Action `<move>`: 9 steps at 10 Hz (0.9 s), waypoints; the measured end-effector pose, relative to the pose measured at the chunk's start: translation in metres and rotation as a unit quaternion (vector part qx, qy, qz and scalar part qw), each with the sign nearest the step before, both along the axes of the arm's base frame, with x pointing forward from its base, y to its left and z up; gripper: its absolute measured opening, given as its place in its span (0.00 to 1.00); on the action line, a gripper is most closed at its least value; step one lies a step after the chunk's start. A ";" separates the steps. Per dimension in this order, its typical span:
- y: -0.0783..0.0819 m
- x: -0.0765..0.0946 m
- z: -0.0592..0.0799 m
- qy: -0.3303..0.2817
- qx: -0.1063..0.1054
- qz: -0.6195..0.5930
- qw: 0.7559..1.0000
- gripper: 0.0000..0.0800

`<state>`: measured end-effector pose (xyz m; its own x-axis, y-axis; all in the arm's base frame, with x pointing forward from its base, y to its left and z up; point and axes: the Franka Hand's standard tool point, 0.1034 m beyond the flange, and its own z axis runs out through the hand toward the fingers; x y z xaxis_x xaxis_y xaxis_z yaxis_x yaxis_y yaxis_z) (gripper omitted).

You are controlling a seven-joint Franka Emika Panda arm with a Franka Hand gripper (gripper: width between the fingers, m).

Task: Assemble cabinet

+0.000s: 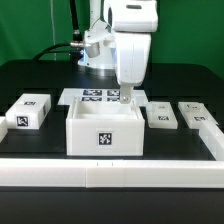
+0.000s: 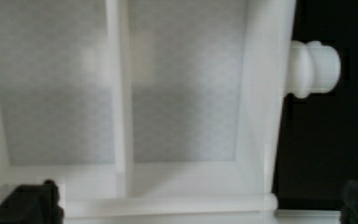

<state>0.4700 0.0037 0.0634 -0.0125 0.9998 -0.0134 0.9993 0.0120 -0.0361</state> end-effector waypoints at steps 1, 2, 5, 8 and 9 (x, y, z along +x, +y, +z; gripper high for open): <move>-0.002 -0.007 -0.004 0.002 0.001 -0.002 1.000 1.00; -0.003 -0.011 -0.008 0.001 0.002 -0.003 1.000 1.00; -0.003 -0.018 -0.016 0.006 0.003 -0.005 1.000 1.00; -0.001 -0.023 -0.026 0.013 0.004 -0.010 1.000 1.00; -0.001 -0.025 -0.028 0.014 0.005 -0.010 1.000 1.00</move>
Offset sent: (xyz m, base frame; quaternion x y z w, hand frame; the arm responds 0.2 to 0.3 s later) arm -0.0120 0.0015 -0.0103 -0.0095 0.0156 0.0104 0.9998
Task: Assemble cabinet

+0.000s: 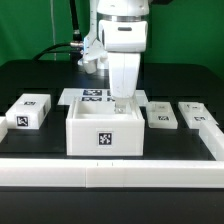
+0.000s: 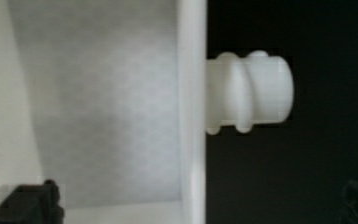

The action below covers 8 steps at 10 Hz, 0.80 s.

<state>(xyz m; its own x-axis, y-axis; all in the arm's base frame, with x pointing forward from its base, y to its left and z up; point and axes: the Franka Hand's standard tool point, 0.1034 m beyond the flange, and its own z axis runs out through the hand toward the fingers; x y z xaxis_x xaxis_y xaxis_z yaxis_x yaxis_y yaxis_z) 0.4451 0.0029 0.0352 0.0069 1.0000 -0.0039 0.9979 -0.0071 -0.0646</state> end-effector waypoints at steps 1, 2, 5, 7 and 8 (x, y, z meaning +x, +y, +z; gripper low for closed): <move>0.000 -0.002 -0.002 0.001 0.000 -0.001 1.000 1.00; -0.001 -0.003 -0.005 0.004 0.001 -0.001 1.000 1.00; -0.001 -0.007 -0.012 0.011 0.002 -0.002 1.000 1.00; -0.001 -0.005 -0.011 0.010 0.002 -0.002 1.000 0.87; -0.002 -0.004 -0.011 0.009 0.002 -0.003 1.000 0.70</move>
Offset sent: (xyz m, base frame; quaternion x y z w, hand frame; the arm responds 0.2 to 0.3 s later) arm 0.0009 0.0016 -0.0098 -0.0049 0.0099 0.0036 0.9999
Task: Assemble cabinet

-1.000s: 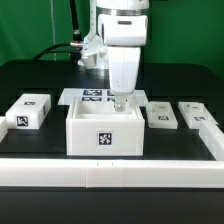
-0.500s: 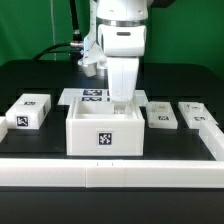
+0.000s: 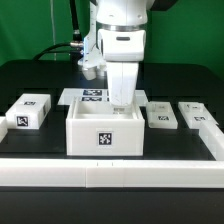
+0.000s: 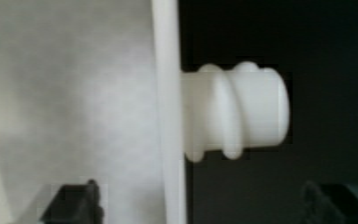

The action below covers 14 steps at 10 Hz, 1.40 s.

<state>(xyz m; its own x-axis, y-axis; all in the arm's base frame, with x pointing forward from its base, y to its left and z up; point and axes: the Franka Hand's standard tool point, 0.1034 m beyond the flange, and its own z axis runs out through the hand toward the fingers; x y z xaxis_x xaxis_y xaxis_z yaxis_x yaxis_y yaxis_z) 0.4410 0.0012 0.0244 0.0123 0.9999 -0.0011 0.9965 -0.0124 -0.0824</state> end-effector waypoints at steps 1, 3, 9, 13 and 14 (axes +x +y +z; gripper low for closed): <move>0.000 -0.001 0.000 0.001 0.000 0.000 1.000 0.47; 0.000 -0.001 0.000 0.001 0.000 0.000 1.000 0.30; 0.000 0.001 0.001 -0.003 0.000 0.000 1.000 0.05; 0.000 0.025 0.003 -0.014 0.000 0.002 1.000 0.05; 0.003 0.032 0.003 -0.015 0.001 0.003 1.000 0.05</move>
Offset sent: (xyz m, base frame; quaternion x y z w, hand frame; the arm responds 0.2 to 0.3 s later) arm 0.0000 0.0000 0.0000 0.0000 0.0000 0.0000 1.0000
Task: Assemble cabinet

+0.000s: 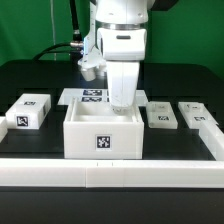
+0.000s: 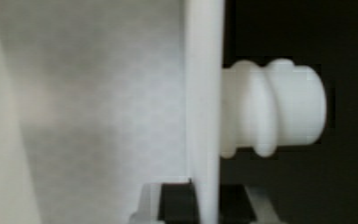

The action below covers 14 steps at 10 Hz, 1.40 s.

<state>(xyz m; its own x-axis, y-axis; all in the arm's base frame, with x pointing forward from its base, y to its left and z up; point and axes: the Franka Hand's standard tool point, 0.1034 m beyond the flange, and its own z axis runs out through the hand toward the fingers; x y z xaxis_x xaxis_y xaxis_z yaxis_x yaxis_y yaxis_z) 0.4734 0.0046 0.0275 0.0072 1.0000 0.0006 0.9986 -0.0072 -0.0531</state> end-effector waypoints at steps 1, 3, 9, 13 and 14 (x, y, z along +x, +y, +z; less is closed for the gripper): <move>0.005 0.005 0.000 -0.003 0.001 -0.004 1.000 0.05; 0.022 0.023 -0.002 -0.011 0.008 -0.005 1.000 0.05; 0.042 0.027 -0.006 -0.016 0.013 -0.029 0.999 0.05; 0.085 0.043 -0.006 0.001 0.021 -0.011 1.000 0.05; 0.093 0.043 -0.005 0.006 0.022 -0.016 1.000 0.05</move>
Offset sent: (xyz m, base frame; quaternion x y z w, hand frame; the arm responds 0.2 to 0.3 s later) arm 0.0227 0.0319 -0.0006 -0.0005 -0.0076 -0.0012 1.0000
